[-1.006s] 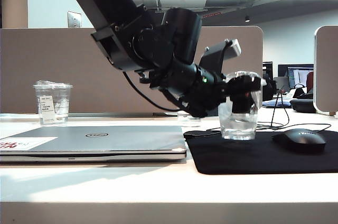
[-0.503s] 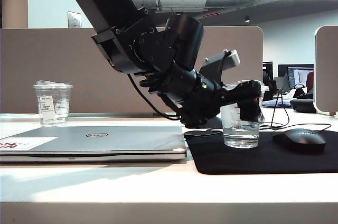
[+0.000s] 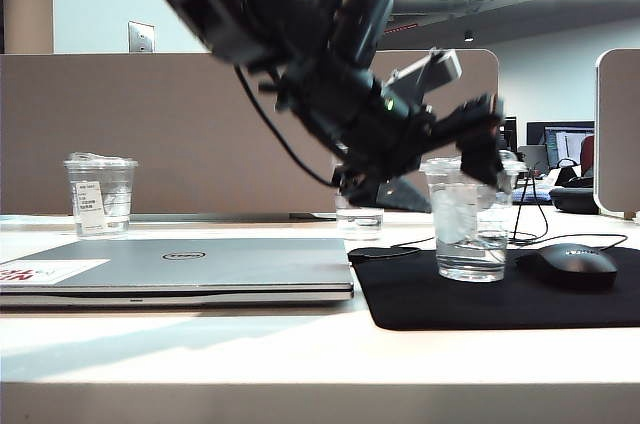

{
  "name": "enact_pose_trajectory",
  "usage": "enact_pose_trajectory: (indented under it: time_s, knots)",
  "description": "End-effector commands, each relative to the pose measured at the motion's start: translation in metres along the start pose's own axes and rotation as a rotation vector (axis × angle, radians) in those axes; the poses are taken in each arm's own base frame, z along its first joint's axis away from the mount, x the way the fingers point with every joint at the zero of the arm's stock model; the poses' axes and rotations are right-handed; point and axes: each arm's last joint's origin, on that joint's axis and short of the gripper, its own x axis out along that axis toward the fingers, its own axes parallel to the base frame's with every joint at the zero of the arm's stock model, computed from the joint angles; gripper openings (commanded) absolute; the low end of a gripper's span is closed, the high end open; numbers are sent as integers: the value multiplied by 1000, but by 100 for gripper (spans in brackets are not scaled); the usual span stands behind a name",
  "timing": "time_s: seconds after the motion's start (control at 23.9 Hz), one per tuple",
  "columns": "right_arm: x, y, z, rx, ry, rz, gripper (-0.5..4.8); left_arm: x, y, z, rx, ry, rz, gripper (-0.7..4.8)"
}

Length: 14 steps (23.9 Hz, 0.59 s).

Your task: Pick up the coffee cup on the middle and place it on the right side of the laptop.

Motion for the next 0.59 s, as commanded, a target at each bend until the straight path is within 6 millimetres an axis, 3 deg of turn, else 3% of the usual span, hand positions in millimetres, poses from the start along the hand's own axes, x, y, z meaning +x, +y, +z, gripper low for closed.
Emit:
enact_pose_trajectory:
  time_s: [0.04,0.34,0.38,0.42,0.5,0.54,0.59]
  knots:
    - [-8,-3,7,4,-28,-17,-5,-21,-15,6,11,113,8,479]
    - [-26,-6,9,2,-5,-11,-5,-63,-24,-1,-11,408,60,479]
    - [-31,-7,10,1,-2,-10,-5,-75,-26,1,-8,447,66,445]
    - [-36,-7,10,1,6,-8,-5,-87,-28,6,0,456,66,356]
    - [-42,-8,10,-1,20,-3,-5,-102,-32,14,2,441,63,276]
    - [-48,-8,9,0,42,4,-5,-119,-36,23,6,416,58,194]
    - [-52,-8,8,7,55,8,-5,-130,-38,28,10,401,55,153]
